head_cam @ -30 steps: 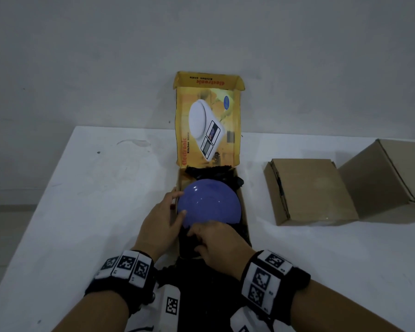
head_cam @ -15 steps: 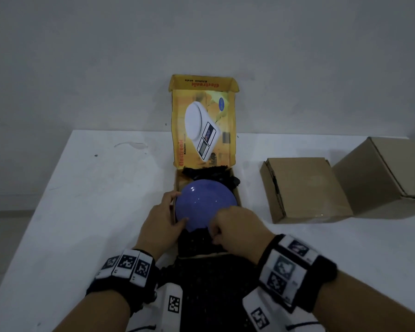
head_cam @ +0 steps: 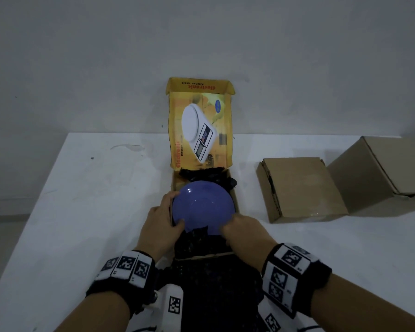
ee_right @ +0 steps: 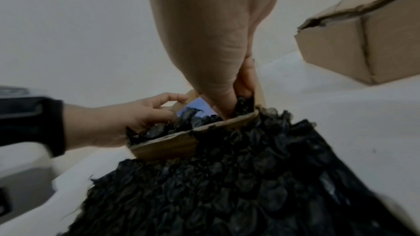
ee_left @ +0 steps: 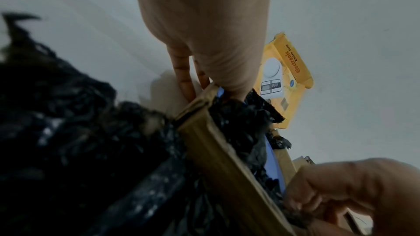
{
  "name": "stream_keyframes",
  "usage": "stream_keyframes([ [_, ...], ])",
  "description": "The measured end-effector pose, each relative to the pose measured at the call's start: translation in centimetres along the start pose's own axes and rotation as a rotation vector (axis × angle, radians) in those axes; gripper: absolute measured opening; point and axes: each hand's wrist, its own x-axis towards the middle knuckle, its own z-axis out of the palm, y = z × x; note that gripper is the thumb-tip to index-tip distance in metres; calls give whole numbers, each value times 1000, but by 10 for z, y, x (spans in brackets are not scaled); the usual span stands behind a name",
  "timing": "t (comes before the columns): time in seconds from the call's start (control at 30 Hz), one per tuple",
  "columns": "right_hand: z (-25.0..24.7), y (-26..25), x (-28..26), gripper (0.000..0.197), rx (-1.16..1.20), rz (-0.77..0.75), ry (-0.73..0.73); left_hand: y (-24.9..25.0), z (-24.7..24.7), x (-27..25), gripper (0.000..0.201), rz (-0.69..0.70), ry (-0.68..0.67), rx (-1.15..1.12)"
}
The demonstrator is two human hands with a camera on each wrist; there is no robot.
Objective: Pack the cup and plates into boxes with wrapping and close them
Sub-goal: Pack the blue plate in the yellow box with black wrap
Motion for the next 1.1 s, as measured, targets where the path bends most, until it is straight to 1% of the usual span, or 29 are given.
stream_keyframes([
  [0.03, 3, -3, -1, 38, 21, -33, 17, 0, 0, 0, 65, 3, 0, 4],
  [0.07, 6, -2, -1, 42, 47, -54, 33, 0, 0, 0, 66, 1, -2, 5],
  [0.1, 18, 0, 4, 39, 79, -87, 46, 1, 0, 0, 66, 1, -3, 3],
  [0.17, 4, -3, -3, 28, 46, -112, 46, 2, -1, -1, 65, -2, -4, -1],
  [0.23, -10, -3, -5, 17, 106, -90, 119, 2, 0, -1, 65, 4, -5, -9],
  [0.27, -9, -5, -2, 15, 148, -88, 148, 2, 0, -1, 64, 4, -8, -14],
  [0.33, -4, -12, 2, 31, 252, -124, 123, 0, 1, -2, 65, 3, -13, -21],
  [0.4, -1, -21, 3, 33, 347, -177, 109, 1, 0, -3, 66, -11, -10, -6],
  [0.5, 5, -31, 3, 28, 320, -259, 91, 4, -1, -3, 67, -34, -11, 45],
  [0.57, 8, -36, 0, 25, 297, -324, 112, 4, -2, -3, 68, -36, -8, 64],
  [0.63, 8, -37, -1, 29, 217, -331, 99, 4, -2, -2, 68, -34, -9, 70],
  [0.67, 6, -38, -1, 33, 140, -313, 126, 4, -2, -2, 68, -39, -13, 76],
  [0.7, 2, -37, -1, 34, 105, -305, 114, 4, -3, -2, 68, -41, -12, 77],
  [0.77, -8, -30, -1, 33, 165, -310, 97, 6, -3, -2, 67, -42, -12, 69],
  [0.8, -10, -23, -1, 34, 223, -260, 111, 6, -4, -3, 67, -40, -14, 61],
  [0.83, -14, -16, -1, 31, 262, -197, 152, 6, -3, -2, 68, -39, -15, 52],
  [0.87, -14, -10, 0, 25, 229, -140, 162, 6, -4, -2, 69, -42, -20, 46],
  [0.9, -8, -7, 0, 16, 207, -90, 148, 7, -4, -3, 69, -40, -23, 47],
  [0.93, -6, -5, -3, 5, 185, -36, 93, 10, -4, -3, 69, -41, -26, 63],
  [0.97, 1, -5, -4, 18, 173, -24, 75, 13, -5, -3, 69, -42, -29, 84],
  [1.0, 6, -7, -5, 41, 178, -30, 45, 15, -6, -3, 70, -50, -39, 107],
  [1.03, 11, -8, -5, 56, 134, -5, 93, 16, -6, -3, 70, -48, -51, 132],
  [1.07, 14, -8, -4, 57, 89, -22, 130, 18, -6, -2, 71, -54, -69, 159],
  [1.1, 4, -8, -5, 39, 113, -35, 40, 18, -6, 0, 72, -60, -81, 191],
])
